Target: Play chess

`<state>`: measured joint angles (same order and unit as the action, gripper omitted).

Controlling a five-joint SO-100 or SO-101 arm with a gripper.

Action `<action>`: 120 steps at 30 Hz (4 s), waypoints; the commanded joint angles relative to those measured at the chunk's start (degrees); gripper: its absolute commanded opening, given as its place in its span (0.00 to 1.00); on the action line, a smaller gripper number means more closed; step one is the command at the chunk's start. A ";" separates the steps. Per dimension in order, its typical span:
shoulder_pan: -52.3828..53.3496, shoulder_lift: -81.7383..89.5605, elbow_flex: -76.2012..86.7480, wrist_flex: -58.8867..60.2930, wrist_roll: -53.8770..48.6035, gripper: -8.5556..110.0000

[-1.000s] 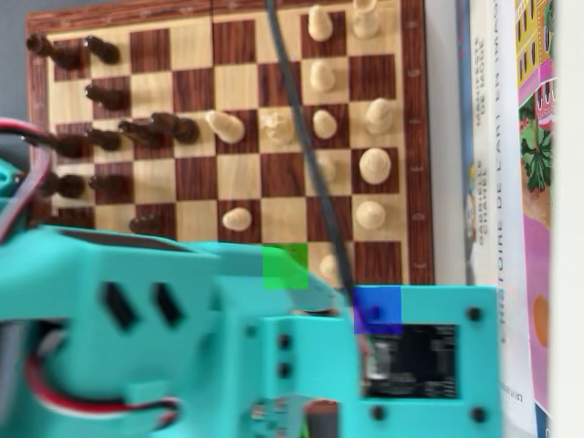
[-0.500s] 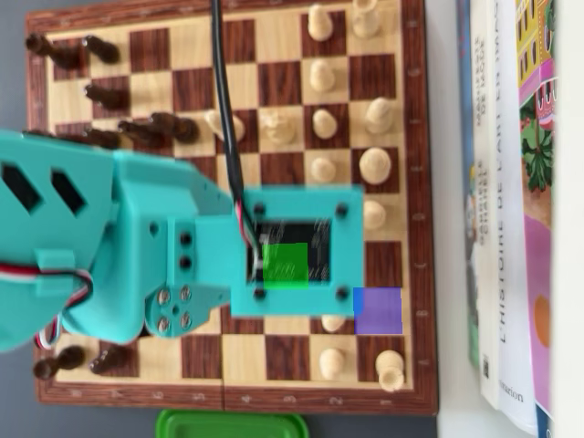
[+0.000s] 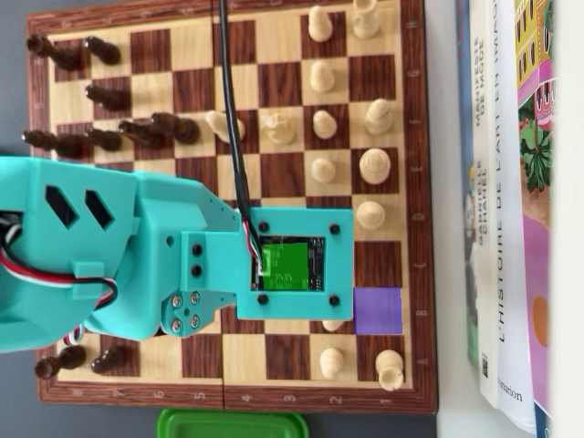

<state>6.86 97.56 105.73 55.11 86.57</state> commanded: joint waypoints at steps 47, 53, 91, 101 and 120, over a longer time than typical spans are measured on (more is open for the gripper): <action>2.72 -9.23 -6.94 -3.87 -1.58 0.10; 2.64 -9.23 -6.94 -3.87 -1.58 0.11; 1.85 -8.61 -7.56 -3.78 -1.23 0.19; 1.76 -1.76 -6.86 -3.78 -1.14 0.19; 0.97 22.24 -5.10 -2.72 -1.14 0.19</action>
<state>8.00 114.08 101.07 52.91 85.17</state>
